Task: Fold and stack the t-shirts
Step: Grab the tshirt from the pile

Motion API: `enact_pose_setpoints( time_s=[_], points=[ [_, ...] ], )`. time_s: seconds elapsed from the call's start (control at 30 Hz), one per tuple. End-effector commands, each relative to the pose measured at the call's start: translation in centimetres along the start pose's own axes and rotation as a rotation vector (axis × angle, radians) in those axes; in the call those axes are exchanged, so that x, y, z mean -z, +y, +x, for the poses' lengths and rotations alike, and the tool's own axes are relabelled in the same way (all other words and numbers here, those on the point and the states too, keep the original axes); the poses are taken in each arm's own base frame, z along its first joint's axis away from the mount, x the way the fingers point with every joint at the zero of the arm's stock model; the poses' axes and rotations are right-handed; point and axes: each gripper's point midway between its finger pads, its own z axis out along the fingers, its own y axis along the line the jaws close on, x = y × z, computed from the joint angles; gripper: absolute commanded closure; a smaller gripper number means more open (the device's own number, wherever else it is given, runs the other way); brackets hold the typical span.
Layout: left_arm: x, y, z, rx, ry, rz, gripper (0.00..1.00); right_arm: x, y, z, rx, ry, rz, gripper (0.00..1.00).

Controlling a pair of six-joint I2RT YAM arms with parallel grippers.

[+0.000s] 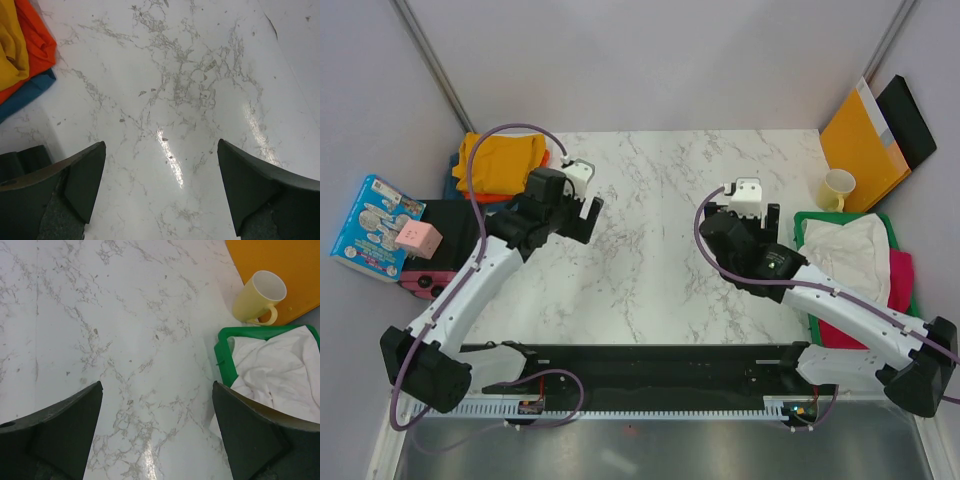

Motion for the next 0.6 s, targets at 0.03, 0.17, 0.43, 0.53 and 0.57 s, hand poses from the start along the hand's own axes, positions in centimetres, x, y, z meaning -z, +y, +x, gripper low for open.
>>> enact_pose_setpoints(
  time_s=[0.03,0.17,0.43,0.53,0.57],
  points=[
    [1.9,0.6,-0.8,0.038,-0.074,-0.014,0.00,0.0,-0.2,0.3,0.009,-0.001,-0.012,0.02],
    [3.3,1.5,-1.4,-0.032,-0.161,-0.051,0.00,-0.6,-0.8,0.8,0.115,0.013,0.069,0.02],
    [7.5,0.4,-1.6,-0.042,-0.302,0.015,0.00,-3.2,-3.5,0.7,-0.015,0.083,0.125,0.02],
    [7.6,0.4,-1.0,-0.005,-0.294,0.023,0.00,-4.0,-5.3,0.7,-0.050,0.089,0.157,0.06],
    [7.3,0.5,-0.4,0.007,-0.278,0.020,0.00,-4.1,-5.6,0.3,-0.057,0.071,0.158,0.08]
  ],
)
